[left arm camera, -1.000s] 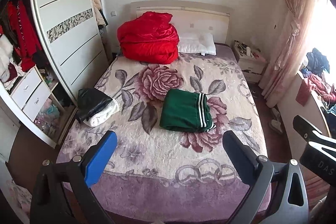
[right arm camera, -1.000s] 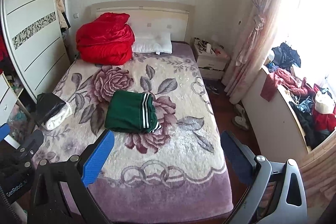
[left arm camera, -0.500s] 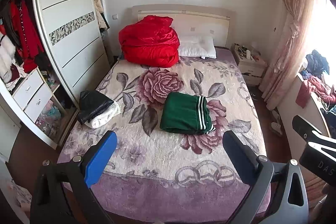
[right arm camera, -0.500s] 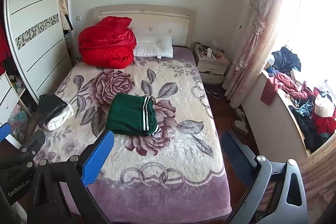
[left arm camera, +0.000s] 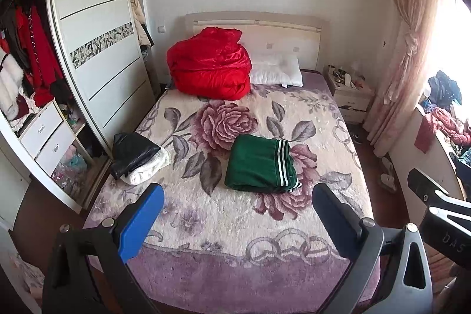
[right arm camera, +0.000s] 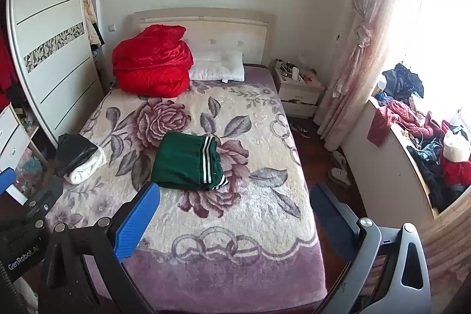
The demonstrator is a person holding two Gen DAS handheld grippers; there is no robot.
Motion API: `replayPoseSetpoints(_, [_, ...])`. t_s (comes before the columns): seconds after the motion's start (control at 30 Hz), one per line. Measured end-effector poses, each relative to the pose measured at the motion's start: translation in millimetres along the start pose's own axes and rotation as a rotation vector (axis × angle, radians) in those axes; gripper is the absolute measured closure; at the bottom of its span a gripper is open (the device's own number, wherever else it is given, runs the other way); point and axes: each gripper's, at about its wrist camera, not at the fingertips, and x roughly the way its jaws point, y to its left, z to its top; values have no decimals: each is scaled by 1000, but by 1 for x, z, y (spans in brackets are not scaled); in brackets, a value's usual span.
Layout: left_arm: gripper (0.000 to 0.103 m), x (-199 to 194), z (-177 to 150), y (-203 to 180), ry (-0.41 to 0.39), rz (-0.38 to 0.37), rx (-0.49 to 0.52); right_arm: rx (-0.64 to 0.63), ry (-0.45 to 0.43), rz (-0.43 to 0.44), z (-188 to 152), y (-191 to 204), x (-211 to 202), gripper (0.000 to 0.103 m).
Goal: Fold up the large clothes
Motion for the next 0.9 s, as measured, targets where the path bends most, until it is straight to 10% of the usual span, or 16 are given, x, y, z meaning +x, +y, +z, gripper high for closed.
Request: replayPoseSetpoints(0.9, [0, -5, 10, 1, -20, -2, 9, 27, -2, -5, -6, 2, -20, 0])
